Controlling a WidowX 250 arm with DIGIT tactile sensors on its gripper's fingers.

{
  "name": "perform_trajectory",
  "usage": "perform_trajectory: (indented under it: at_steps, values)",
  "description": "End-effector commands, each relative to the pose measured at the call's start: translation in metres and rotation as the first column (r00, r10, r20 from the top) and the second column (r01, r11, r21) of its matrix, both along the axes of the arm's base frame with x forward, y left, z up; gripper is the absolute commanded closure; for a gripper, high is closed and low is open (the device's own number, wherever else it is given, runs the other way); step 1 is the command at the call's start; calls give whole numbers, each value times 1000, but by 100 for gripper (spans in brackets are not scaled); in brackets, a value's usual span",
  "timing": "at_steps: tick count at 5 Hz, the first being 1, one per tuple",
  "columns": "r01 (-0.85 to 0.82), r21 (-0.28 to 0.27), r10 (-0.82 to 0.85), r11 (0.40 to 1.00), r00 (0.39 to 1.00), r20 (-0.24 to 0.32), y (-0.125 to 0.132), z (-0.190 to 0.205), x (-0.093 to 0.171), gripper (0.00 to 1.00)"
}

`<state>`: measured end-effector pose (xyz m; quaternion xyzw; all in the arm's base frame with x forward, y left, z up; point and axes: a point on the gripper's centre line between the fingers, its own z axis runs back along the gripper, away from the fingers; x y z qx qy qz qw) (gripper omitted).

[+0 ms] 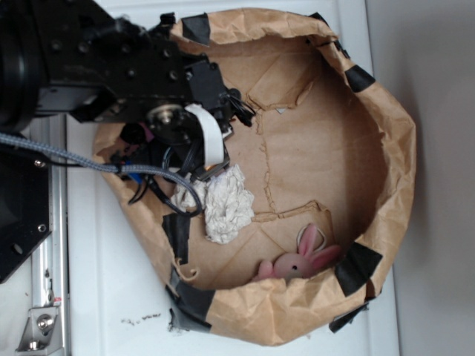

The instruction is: Grab the silver keys.

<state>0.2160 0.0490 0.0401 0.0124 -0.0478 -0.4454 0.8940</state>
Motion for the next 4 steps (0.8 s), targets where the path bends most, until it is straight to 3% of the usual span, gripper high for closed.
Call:
perform_trajectory:
  at_steps: [1,4]
  values:
    - [-21,3,21,1000,999,35,2,8,2,100]
    - [-50,-1,49,999,998,45,1,17,11,100]
